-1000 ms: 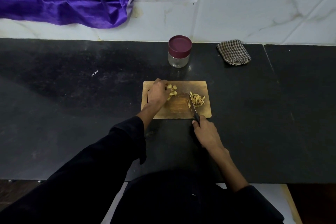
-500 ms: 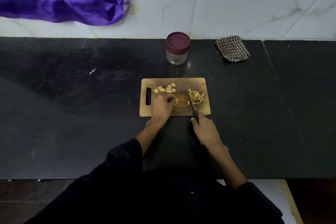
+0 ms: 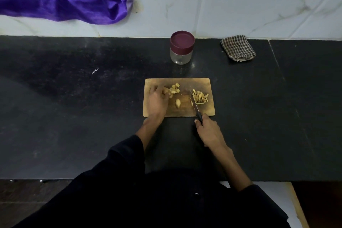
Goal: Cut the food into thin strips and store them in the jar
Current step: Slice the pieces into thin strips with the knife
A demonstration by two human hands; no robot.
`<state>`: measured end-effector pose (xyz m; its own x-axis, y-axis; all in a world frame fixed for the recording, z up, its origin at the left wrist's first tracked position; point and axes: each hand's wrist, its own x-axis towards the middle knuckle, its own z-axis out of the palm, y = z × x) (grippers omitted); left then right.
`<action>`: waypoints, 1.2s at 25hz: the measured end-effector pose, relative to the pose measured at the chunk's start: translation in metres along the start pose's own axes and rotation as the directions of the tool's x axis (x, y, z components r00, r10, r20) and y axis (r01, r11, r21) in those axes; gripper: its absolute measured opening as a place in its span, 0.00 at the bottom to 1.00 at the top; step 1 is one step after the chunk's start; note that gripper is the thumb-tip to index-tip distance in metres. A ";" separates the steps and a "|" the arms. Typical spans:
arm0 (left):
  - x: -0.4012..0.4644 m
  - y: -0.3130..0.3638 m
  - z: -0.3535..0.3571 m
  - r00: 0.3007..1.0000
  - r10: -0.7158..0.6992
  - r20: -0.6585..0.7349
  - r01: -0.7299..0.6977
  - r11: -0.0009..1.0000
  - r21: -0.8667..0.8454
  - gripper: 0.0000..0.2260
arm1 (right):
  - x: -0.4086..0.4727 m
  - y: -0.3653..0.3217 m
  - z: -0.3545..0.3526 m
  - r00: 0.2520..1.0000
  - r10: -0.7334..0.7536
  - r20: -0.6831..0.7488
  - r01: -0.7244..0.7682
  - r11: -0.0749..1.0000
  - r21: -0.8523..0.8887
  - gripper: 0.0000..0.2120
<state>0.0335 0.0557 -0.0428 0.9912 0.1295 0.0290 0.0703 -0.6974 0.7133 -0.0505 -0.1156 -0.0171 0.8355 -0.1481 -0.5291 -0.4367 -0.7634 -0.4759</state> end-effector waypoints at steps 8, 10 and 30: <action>0.011 -0.004 -0.008 0.994 -0.005 0.106 -0.005 0.996 0.095 0.11 | -0.001 0.000 -0.001 1.000 -0.003 0.004 0.003 1.000 0.005 0.14; 0.015 -0.002 -0.011 0.994 0.007 0.108 -0.016 0.997 0.080 0.09 | -0.002 0.000 -0.001 1.000 -0.010 0.005 0.010 1.000 0.000 0.14; 0.015 0.023 -0.004 0.909 0.164 0.383 -0.201 0.978 0.059 0.07 | -0.002 0.007 -0.001 1.000 0.003 -0.016 -0.003 1.000 0.025 0.13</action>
<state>0.0492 0.0442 -0.0227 0.9555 -0.2671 -0.1251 -0.1243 -0.7492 0.6505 -0.0544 -0.1215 -0.0185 0.8394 -0.1608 -0.5191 -0.4473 -0.7469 -0.4919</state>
